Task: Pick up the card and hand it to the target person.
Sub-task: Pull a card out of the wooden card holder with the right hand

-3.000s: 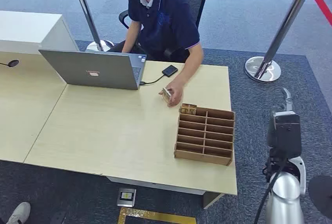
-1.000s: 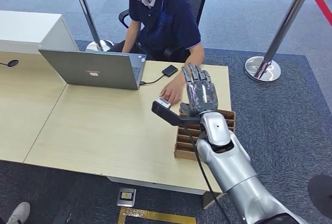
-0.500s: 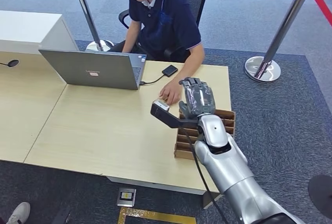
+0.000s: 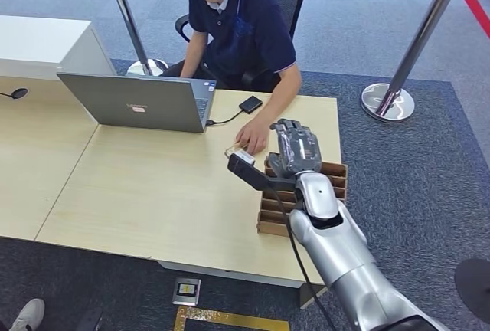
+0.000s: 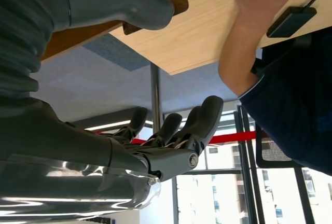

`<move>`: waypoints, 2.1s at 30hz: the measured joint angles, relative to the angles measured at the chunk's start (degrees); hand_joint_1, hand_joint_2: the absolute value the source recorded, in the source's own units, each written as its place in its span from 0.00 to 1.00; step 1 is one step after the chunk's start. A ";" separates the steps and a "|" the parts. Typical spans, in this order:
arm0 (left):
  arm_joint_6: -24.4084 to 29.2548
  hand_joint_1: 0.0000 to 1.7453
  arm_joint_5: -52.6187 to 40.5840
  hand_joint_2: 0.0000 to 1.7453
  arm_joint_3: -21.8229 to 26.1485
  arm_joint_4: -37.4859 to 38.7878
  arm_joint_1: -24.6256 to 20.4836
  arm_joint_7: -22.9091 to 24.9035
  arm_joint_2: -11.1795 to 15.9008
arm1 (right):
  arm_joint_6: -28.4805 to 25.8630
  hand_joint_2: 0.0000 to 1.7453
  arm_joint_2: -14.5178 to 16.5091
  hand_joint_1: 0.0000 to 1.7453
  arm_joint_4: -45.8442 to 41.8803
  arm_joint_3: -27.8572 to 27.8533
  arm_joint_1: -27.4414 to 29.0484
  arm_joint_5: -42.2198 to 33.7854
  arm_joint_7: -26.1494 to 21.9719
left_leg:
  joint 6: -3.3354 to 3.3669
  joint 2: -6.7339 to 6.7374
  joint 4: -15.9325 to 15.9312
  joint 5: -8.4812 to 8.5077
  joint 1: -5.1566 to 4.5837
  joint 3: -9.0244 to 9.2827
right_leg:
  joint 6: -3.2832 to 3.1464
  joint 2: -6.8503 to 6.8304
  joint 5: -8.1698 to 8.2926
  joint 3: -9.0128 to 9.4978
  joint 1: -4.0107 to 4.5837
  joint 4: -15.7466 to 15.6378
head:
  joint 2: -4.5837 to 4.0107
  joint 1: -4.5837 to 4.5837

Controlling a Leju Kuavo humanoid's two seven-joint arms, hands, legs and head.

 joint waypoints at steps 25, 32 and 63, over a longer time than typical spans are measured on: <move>0.00 0.00 -0.36 0.00 -0.01 0.03 0.00 0.02 0.00 | 0.30 1.00 -0.66 0.31 0.58 -2.49 0.94 0.72 0.12 | 0.00 0.00 0.01 0.00 0.00 0.00 | 0.00 0.00 0.00 0.00 0.00 0.00 | 0.00 0.00; 0.00 0.00 -0.38 0.00 -0.02 0.06 -0.02 0.02 0.00 | 0.44 1.00 -0.66 0.34 0.77 -2.69 1.00 0.69 -0.12 | 0.00 0.00 0.02 0.00 0.00 0.00 | 0.00 0.00 0.00 0.00 0.00 0.00 | 0.00 0.00; 0.02 0.00 -0.46 0.00 -0.02 0.33 -0.05 0.19 -0.07 | 1.06 1.00 -0.25 0.43 3.14 -2.73 1.81 0.68 -1.68 | 0.00 0.00 0.02 0.00 0.00 0.00 | 0.00 0.00 0.00 0.00 0.00 0.00 | 0.00 0.00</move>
